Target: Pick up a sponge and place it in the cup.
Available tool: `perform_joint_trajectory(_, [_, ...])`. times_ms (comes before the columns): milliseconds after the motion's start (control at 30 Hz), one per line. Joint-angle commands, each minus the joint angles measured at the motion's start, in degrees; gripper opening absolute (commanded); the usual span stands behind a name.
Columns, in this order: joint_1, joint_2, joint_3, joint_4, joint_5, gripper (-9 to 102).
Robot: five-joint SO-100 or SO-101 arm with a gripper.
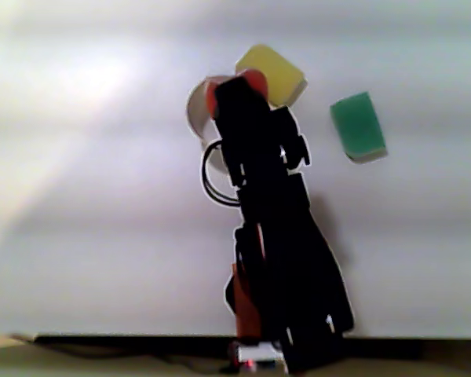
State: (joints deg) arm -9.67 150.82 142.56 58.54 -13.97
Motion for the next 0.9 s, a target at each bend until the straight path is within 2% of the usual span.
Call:
perform_joint_trajectory(0, [-2.20,3.87,1.23,1.58,-1.49,0])
perform_joint_trajectory(100, [-2.90,4.48,1.32,2.90,-2.29,1])
perform_joint_trajectory(433, [-3.52,0.26,-4.39,6.33,-2.99,19])
perform_joint_trajectory(867, [-4.75,-11.16,-17.40,9.84,-4.22,22])
